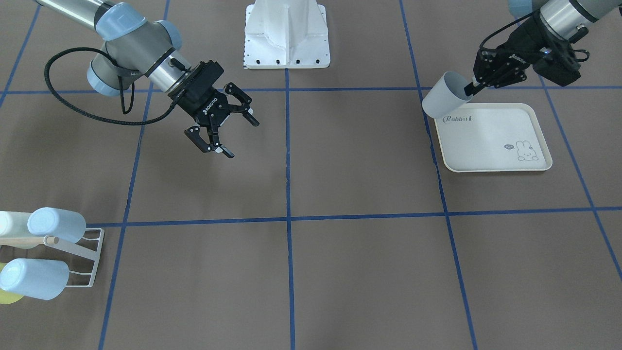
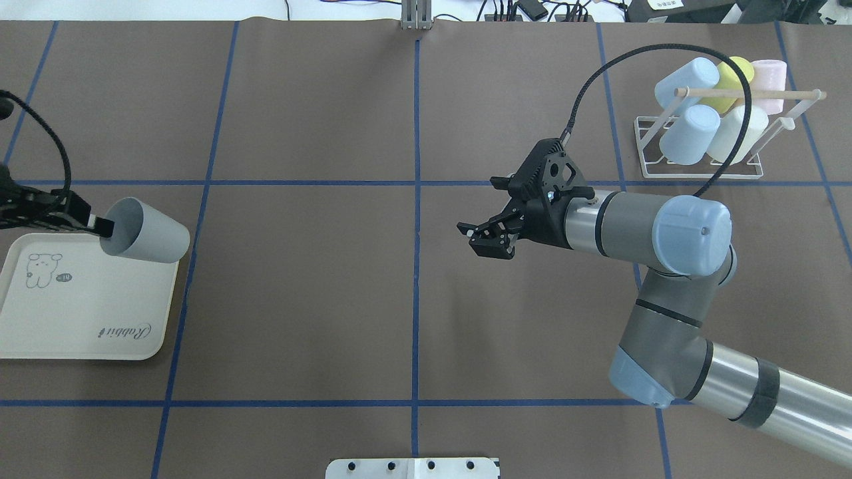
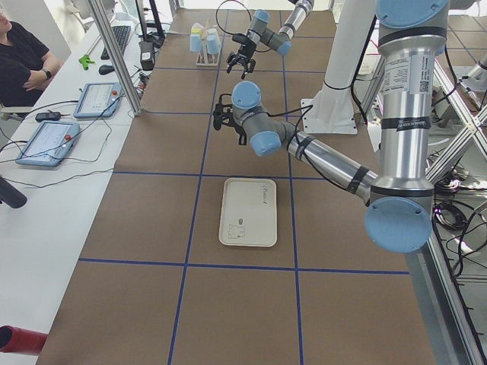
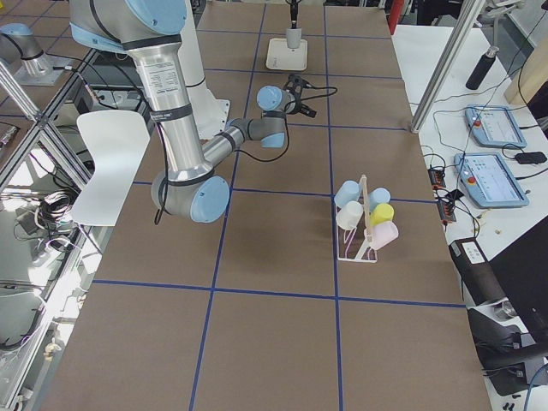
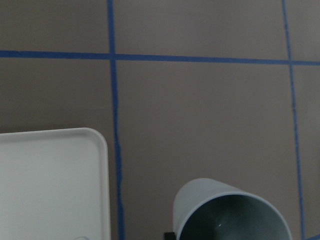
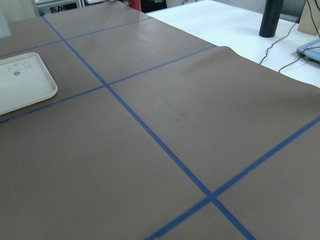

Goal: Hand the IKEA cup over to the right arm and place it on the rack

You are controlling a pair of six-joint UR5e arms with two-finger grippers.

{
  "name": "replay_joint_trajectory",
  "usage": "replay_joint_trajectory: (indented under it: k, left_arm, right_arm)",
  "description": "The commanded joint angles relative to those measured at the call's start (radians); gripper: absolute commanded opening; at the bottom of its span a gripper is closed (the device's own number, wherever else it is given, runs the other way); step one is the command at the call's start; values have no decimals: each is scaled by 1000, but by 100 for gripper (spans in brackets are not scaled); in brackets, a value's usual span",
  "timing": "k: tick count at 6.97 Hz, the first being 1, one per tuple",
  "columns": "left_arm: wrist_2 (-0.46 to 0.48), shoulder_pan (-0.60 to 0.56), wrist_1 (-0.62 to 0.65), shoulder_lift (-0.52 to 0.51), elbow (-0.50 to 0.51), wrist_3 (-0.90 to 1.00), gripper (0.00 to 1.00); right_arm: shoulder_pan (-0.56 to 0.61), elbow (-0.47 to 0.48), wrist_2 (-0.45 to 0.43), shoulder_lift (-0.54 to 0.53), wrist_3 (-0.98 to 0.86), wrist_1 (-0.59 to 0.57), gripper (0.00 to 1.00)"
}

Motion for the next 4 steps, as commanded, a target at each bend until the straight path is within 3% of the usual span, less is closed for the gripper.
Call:
replay_joint_trajectory:
  k: [1, 3, 4]
  left_arm:
    - [-12, 81, -109, -157, 60, -256, 0]
    - [-9, 177, -299, -271, 172, -392, 0]
    - [-7, 207, -383, -274, 197, -392, 0]
  right_arm:
    - [-58, -72, -27, 2, -3, 237, 99]
    - [-77, -73, -30, 14, -20, 308, 98]
    - [-80, -79, -41, 19, -32, 348, 98]
